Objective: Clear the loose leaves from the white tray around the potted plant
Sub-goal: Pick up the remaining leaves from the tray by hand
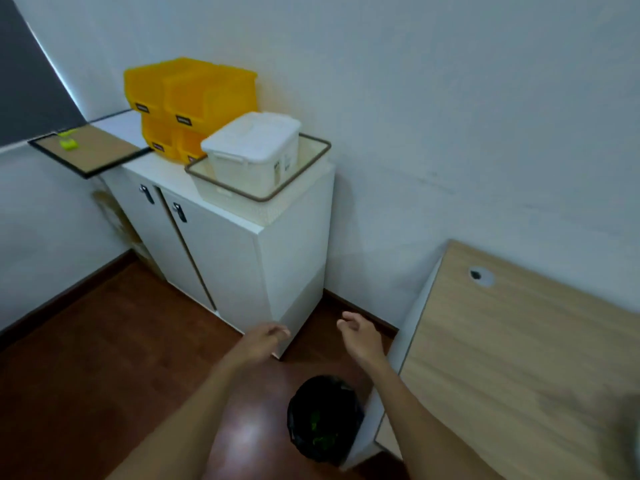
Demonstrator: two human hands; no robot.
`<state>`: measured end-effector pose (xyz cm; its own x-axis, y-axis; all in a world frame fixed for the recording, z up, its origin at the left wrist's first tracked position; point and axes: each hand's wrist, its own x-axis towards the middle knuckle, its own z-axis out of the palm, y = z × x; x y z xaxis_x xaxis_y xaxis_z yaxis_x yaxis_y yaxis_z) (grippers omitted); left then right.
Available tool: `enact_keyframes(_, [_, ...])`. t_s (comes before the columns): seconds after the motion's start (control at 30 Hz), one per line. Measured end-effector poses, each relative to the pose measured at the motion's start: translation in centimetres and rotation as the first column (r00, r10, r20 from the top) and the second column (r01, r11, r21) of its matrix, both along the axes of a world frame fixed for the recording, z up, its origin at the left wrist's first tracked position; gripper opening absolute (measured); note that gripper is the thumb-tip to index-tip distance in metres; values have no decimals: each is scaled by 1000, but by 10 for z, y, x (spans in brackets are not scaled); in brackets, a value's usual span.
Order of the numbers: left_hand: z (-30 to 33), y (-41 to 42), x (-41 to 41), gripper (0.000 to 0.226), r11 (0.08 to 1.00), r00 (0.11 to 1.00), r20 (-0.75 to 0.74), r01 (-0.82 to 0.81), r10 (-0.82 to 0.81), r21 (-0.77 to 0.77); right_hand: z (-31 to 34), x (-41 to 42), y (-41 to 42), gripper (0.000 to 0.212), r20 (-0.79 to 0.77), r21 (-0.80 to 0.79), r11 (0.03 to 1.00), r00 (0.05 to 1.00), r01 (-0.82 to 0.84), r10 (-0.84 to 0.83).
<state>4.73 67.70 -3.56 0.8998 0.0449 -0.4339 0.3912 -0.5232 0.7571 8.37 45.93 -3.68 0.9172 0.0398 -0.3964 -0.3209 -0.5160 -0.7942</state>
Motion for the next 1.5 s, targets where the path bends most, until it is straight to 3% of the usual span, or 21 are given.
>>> enact_keyframes(0.17, [65, -28, 22, 9, 993, 992, 55, 115, -115, 10, 62, 0, -57, 41, 79, -36, 999, 996, 31, -28])
enact_keyframes(0.3, [104, -82, 38, 20, 980, 976, 105, 194, -189, -39, 97, -19, -112, 40, 112, -104, 992, 992, 77, -65])
enact_keyframes(0.43, [136, -151, 39, 16, 932, 992, 67, 128, -111, -341, 123, -49, -175, 39, 142, -158, 976, 982, 148, -126])
enact_keyframes(0.57, [154, -216, 22, 22, 886, 990, 81, 137, -112, -443, 144, -82, -238, 37, 154, -188, 961, 972, 204, -176])
enact_keyframes(0.87, [165, -356, -50, 18, 877, 971, 118, 240, -210, -416, 158, -164, -379, 36, 179, -217, 946, 962, 243, -206])
enact_keyframes(1.17, [130, -529, -147, 16, 853, 934, 79, 352, -349, -386, 120, -285, -532, 35, 47, -197, 927, 947, 321, -318])
enact_keyframes(1.27, [110, -561, -165, 17, 846, 915, 47, 390, -401, -364, 106, -301, -560, 44, 14, -192, 922, 940, 336, -340])
enact_keyframes(1.5, [68, -598, -159, 20, 854, 882, 44, 467, -470, -230, 67, -297, -585, 39, -49, -175, 923, 933, 342, -356])
